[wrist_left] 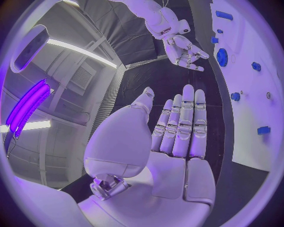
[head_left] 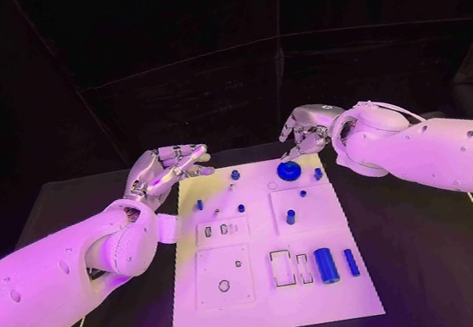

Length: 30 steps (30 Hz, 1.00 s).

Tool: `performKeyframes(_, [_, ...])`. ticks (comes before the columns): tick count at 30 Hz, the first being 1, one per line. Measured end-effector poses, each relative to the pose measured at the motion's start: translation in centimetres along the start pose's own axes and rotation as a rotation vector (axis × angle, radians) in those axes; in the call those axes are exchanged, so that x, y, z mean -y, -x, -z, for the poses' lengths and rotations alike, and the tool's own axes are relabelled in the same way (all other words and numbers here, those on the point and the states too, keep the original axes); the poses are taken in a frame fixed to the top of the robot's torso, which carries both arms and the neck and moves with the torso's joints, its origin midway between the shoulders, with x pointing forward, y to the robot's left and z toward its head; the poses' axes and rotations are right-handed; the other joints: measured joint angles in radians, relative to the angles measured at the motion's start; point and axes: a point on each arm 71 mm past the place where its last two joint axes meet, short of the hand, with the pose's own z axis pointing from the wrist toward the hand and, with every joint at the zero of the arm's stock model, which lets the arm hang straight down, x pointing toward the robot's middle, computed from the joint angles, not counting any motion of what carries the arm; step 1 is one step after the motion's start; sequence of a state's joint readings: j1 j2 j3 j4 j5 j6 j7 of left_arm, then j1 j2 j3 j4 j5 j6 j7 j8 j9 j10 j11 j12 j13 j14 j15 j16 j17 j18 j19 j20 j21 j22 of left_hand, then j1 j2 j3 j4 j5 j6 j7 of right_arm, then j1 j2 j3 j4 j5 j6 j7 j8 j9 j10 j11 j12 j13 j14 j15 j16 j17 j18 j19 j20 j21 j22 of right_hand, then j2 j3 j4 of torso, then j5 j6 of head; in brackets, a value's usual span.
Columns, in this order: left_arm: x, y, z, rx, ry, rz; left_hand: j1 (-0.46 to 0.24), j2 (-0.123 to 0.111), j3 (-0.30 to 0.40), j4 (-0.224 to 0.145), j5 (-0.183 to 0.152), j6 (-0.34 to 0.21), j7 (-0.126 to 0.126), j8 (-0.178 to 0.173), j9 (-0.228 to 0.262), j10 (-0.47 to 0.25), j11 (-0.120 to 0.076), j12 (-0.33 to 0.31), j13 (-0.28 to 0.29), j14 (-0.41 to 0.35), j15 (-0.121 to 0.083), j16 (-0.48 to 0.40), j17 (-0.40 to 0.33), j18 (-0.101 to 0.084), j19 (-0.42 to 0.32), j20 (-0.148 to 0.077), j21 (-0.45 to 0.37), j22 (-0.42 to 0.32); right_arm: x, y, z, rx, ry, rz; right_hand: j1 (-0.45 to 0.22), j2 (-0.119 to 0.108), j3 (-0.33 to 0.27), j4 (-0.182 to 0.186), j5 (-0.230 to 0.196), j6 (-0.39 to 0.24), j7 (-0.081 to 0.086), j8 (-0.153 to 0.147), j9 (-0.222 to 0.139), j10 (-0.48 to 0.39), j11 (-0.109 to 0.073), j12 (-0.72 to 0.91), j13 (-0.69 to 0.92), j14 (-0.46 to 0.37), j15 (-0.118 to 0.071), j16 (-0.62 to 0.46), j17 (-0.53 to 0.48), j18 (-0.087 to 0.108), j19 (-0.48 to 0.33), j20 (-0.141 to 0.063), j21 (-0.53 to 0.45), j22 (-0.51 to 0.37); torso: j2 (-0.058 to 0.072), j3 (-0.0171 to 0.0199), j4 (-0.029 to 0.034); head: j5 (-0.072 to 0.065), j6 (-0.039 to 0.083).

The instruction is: Assemble the parts on the task board

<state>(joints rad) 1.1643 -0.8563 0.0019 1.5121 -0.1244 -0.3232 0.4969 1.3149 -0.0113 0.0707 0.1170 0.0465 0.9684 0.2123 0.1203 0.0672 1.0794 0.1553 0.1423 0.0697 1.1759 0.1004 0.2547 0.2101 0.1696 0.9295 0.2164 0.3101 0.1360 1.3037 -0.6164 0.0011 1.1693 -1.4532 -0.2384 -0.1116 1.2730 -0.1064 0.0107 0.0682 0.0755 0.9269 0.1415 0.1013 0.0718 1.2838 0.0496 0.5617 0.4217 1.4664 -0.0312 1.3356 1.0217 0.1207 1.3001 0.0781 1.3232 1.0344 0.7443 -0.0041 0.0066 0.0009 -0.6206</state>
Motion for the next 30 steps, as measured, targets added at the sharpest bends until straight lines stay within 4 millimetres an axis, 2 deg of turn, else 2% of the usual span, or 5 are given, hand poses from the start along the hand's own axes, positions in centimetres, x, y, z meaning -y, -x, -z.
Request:
performKeyframes(1, [0.0, 0.0, 0.0, 0.000, 0.000, 0.000, 0.000, 0.000, 0.000, 0.000, 0.000, 0.005, 0.000, 0.000, 0.000, 0.002, -0.002, 0.000, 0.000, 0.000, 0.000, 0.000, 0.000, 0.000, 0.000, 0.000, 0.000, 0.000, 0.2, 0.0, 0.0, -0.011, -0.009, -0.004, 0.013, 0.004, -0.019, 0.012, 0.000, -0.003, 0.003, 0.006, 0.000, -0.003, -0.003, 0.062, 0.057, 0.000, 0.000, 0.015, 0.024, -0.013, 0.012, 0.002, 0.014, 0.024, 0.000, 0.0001, -0.0001, -0.002, -0.001])
performKeyframes(4, [-0.1, 0.0, -0.1, 0.000, 0.000, 0.000, 0.000, 0.000, 0.000, 0.000, 0.000, 0.006, -0.001, 0.000, 0.000, 0.004, -0.004, 0.000, 0.000, 0.000, 0.000, 0.000, 0.000, 0.000, 0.000, 0.000, 0.000, 0.000, 0.7, -0.1, 0.1, -0.050, -0.034, -0.010, 0.047, 0.016, -0.061, 0.049, 0.014, -0.017, 0.008, 0.021, 0.000, -0.039, 0.004, 0.244, 0.244, -0.002, 0.002, 0.042, 0.065, -0.013, 0.019, 0.006, 0.036, 0.059, 0.000, 0.0000, -0.0001, -0.006, -0.003])
performKeyframes(12, [-0.2, 0.0, -0.2, 0.001, 0.002, -0.001, 0.000, 0.000, 0.000, 0.000, 0.000, 0.006, -0.001, 0.000, 0.000, 0.004, -0.004, 0.000, 0.000, 0.000, 0.000, 0.000, 0.000, 0.000, 0.000, 0.000, 0.000, 0.000, 0.8, -0.8, 0.0, -0.134, -0.066, -0.007, 0.083, 0.033, -0.082, 0.071, 0.050, -0.043, 0.014, 0.026, -0.002, -0.035, 0.015, 0.416, 0.432, -0.001, 0.010, 0.067, 0.108, -0.013, 0.024, 0.011, 0.047, 0.081, 0.001, -0.0004, 0.0002, -0.007, -0.009])
performKeyframes(22, [-0.2, 0.1, -0.2, -0.001, 0.004, 0.001, 0.000, 0.000, 0.003, -0.003, 0.000, 0.006, -0.001, 0.000, 0.000, 0.003, -0.004, 0.000, 0.000, 0.000, 0.000, 0.000, 0.001, 0.000, 0.000, 0.000, 0.000, -0.001, 0.5, -1.3, -0.1, -0.183, -0.074, -0.001, 0.092, 0.034, -0.090, 0.074, 0.053, -0.050, 0.015, 0.031, -0.002, -0.027, 0.015, 0.467, 0.491, -0.001, 0.010, 0.076, 0.131, -0.012, 0.026, 0.013, 0.051, 0.089, 0.000, -0.0013, 0.0012, -0.009, -0.011])
performKeyframes(30, [-0.3, 0.0, -0.3, -0.006, 0.007, 0.003, 0.000, 0.000, 0.003, -0.003, 0.000, 0.006, -0.001, 0.000, 0.000, 0.003, -0.003, 0.000, 0.000, 0.000, 0.000, 0.000, 0.001, 0.000, 0.000, 0.000, 0.000, -0.001, 0.2, -1.9, -0.4, -0.210, -0.073, -0.001, 0.118, 0.053, -0.087, 0.071, 0.070, -0.050, 0.014, 0.042, -0.002, -0.022, 0.013, 0.502, 0.532, -0.001, 0.010, 0.082, 0.146, -0.012, 0.026, 0.013, 0.055, 0.095, 0.000, -0.0012, 0.0013, -0.009, -0.012])
